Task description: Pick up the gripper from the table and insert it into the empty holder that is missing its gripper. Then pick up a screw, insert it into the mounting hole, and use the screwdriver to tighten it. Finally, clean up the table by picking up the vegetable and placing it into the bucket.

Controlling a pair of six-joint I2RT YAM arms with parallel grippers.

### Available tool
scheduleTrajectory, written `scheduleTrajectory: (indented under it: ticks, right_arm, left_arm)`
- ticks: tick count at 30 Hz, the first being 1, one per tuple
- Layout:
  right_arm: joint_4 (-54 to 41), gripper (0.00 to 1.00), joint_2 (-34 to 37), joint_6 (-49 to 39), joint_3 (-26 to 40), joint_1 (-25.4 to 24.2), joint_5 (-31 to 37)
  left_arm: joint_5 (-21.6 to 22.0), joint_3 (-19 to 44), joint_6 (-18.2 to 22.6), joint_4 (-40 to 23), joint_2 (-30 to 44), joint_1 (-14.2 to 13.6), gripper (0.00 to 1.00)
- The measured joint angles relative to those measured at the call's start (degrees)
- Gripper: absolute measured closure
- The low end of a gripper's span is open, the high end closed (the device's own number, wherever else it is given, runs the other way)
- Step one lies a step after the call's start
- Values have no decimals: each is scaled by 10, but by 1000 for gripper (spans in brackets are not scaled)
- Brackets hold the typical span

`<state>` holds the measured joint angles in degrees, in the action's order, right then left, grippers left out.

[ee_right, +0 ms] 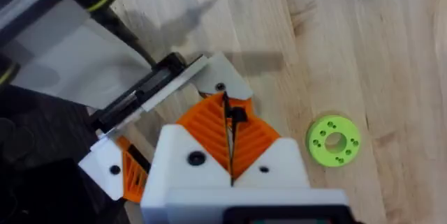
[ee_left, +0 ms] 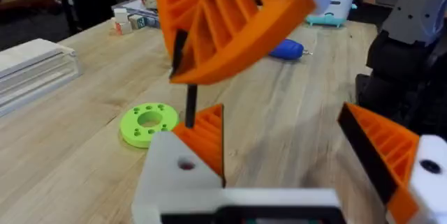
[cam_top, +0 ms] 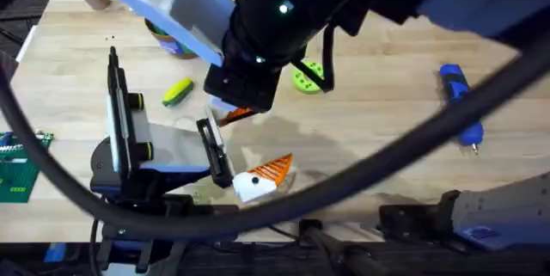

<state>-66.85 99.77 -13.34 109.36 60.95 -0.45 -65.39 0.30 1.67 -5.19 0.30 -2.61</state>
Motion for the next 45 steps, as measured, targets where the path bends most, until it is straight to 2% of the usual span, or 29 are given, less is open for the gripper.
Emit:
scheduleTrajectory:
  ticks: [45]
  right_arm:
    - [-4,993,35,0,1,12,6]
  left_arm:
    - [0,0,-5,-6,0,0,7]
